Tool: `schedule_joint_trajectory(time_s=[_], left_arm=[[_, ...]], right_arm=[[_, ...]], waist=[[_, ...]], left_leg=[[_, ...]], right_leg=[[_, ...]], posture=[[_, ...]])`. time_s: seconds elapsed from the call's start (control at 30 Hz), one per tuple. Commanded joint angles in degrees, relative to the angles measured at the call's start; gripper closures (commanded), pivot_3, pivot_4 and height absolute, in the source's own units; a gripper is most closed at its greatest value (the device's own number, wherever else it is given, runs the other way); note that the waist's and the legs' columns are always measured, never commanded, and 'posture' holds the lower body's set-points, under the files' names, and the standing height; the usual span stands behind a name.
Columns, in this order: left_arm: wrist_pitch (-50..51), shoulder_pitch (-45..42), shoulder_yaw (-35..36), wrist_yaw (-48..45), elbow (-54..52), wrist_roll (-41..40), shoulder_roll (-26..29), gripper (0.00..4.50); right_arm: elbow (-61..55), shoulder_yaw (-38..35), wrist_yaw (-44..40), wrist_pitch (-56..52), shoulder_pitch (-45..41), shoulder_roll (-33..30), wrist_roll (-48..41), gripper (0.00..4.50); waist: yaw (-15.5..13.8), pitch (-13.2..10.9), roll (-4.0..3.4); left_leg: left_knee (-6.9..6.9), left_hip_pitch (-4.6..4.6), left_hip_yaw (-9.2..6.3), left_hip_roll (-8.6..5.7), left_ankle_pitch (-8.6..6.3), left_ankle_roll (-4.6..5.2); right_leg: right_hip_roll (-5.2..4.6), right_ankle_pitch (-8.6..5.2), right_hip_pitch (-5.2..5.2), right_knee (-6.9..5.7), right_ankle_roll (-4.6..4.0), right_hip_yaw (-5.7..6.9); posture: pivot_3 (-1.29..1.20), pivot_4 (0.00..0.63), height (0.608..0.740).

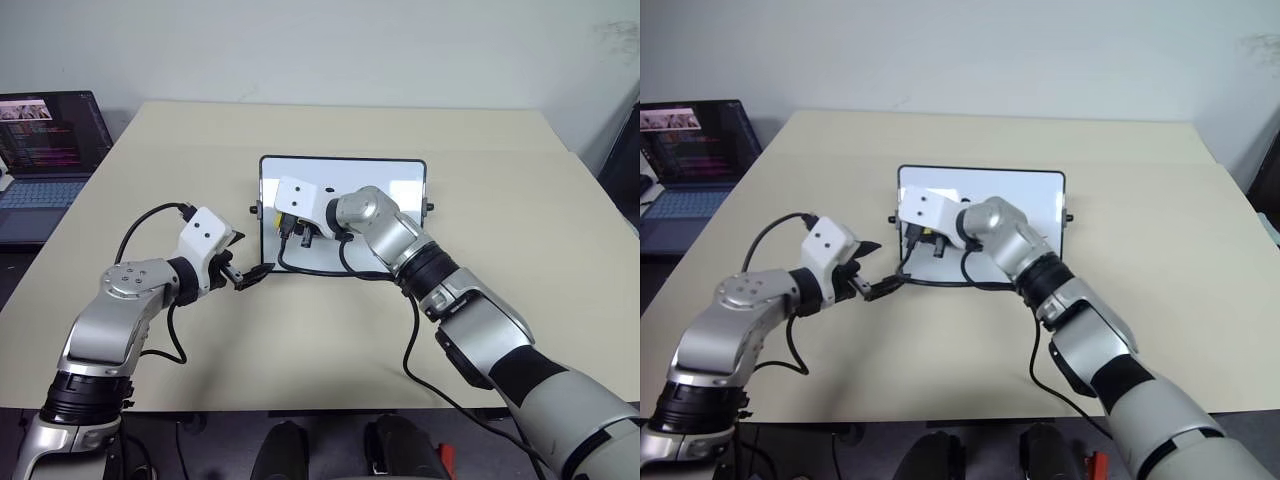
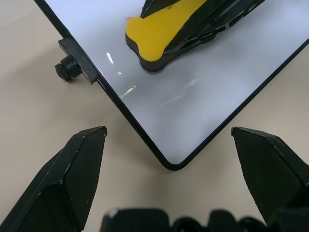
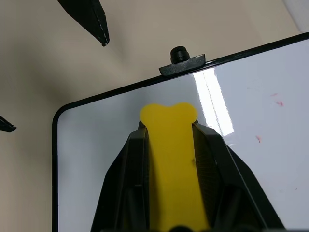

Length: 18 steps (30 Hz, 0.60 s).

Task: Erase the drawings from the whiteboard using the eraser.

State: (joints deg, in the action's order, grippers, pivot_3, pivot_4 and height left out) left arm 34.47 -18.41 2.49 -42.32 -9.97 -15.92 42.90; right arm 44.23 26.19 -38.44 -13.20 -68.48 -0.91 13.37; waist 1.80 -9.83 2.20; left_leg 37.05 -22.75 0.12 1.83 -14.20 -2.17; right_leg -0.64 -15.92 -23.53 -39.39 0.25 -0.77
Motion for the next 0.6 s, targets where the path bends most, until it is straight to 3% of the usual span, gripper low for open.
schedule_joint_trajectory(time_s=[0.03,0.4,0.6], left_arm=[[-1.25,-0.9,0.09,-0.37,-1.61,0.19,0.01,0.0],[-1.38,-1.16,-0.29,-0.57,-1.45,0.4,-0.49,0.0],[-1.39,-1.17,-0.26,-0.76,-1.46,0.44,-0.64,0.0]], right_arm=[[1.98,-3.08,4.4,0.19,-2.99,-1.27,0.92,3.53],[-0.99,0.42,-4.68,-1.41,1.58,-3.41,2.21,3.53],[1.73,-7.85,4.25,-1.68,-0.4,-0.12,-2.08,3.53]], waist=[[-0.03,0.0,0.0],[0.02,0.01,0.02],[0.06,0.0,0.01]], left_leg=[[0.01,0.01,0.0,-0.02,0.01,-0.01],[0.01,0.2,0.04,-0.08,0.01,-0.01],[0.01,0.29,0.02,-0.05,0.03,0.0]], right_leg=[[-0.01,0.0,0.0,-0.04,0.0,0.01],[-0.07,-0.01,0.13,-0.08,0.01,-0.02],[-0.04,-0.01,0.16,-0.21,0.0,-0.02]], posture=[[0.0,0.15,0.74],[0.0,0.15,0.74],[0.0,0.15,0.74]])
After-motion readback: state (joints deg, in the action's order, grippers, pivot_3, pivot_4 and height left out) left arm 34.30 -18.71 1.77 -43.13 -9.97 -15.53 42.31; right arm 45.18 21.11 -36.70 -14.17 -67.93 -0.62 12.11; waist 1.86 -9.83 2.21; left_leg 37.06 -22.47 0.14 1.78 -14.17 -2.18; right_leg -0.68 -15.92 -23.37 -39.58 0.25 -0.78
